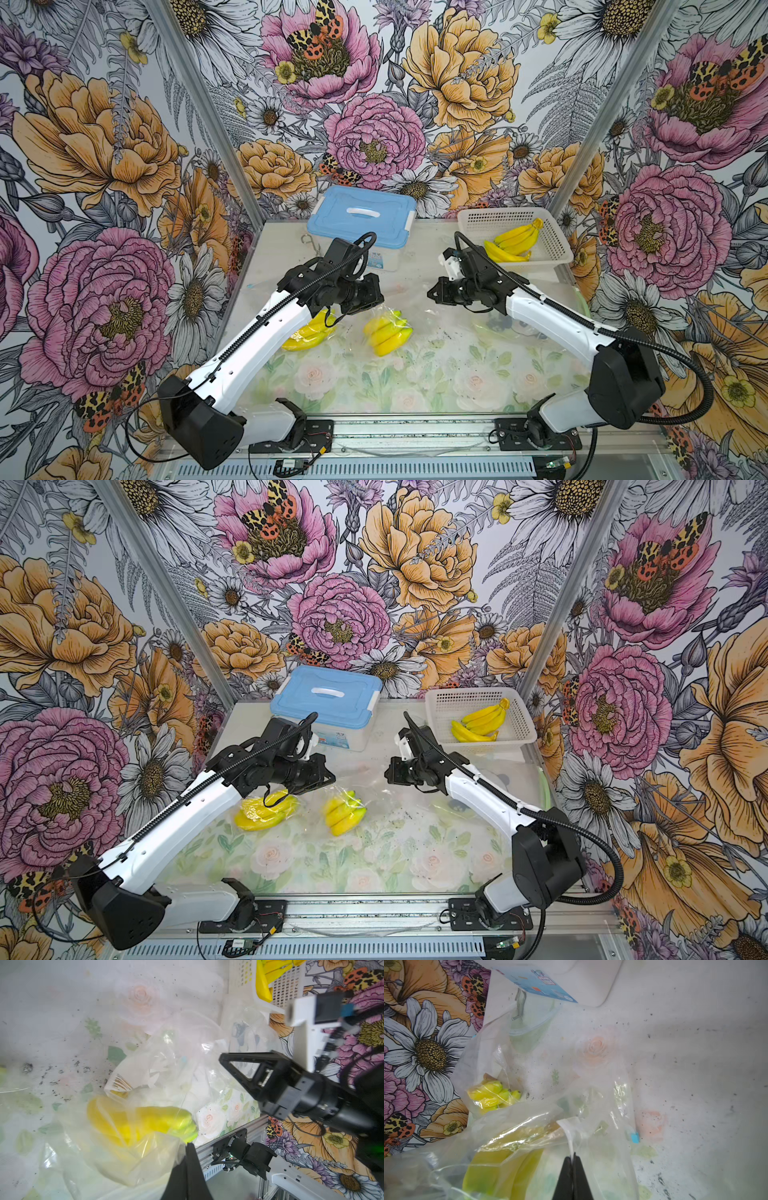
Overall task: Open the zip-top bag and take out the banana
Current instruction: Adjust the zipper food storage bag at the center of the board.
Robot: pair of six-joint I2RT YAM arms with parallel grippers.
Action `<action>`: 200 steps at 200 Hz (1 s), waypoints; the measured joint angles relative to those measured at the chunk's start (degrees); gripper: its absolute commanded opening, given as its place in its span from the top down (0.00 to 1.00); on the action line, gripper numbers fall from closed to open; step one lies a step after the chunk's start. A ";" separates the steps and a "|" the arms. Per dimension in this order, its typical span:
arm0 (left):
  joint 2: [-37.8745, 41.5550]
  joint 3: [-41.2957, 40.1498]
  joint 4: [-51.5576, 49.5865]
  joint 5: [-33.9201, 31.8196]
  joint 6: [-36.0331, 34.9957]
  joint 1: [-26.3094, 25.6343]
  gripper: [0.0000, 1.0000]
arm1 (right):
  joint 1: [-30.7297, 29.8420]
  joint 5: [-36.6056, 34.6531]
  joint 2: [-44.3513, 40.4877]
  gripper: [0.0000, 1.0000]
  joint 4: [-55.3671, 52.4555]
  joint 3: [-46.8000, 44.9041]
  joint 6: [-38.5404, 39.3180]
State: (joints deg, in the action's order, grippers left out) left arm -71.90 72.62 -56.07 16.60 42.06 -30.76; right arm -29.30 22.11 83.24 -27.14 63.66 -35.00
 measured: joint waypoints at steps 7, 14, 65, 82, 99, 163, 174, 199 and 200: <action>0.98 -1.27 0.20 0.13 0.00 1.22 1.00 | 0.00 0.07 -0.59 1.00 0.26 0.48 0.04; 2.08 -2.51 0.26 0.39 0.00 2.32 1.00 | 0.00 0.15 -0.92 1.00 0.44 0.72 0.02; 8.85 -6.67 1.49 1.75 -0.02 6.95 1.00 | 0.02 6.45 -1.95 0.75 2.12 -0.76 0.04; 12.24 -11.50 1.92 2.36 -0.26 10.62 1.00 | 0.17 12.13 -3.78 0.57 3.85 -3.04 0.35; 14.53 -15.91 1.53 3.23 -1.14 15.10 1.00 | 1.92 15.58 -7.34 0.55 4.70 -6.49 -0.46; 12.44 -18.23 0.66 5.73 -5.22 21.20 1.00 | 12.61 15.76 -10.45 0.68 5.77 -12.50 -1.55; 11.69 -18.14 0.66 5.86 -5.81 21.20 1.00 | 10.78 16.13 -8.52 0.70 5.70 -12.13 -1.11; 10.97 -18.14 0.61 6.01 -6.58 21.22 1.00 | 6.38 17.31 -4.33 0.75 5.68 -9.79 -0.26; 10.97 -18.14 0.61 6.01 -6.60 21.22 1.00 | 6.25 17.33 -4.24 0.75 5.70 -9.75 -0.24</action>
State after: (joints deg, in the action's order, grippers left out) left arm -60.93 54.48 -55.46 22.61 35.46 -9.54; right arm -23.05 39.44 79.00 -21.43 53.91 -35.24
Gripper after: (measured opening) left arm 0.044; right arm 0.258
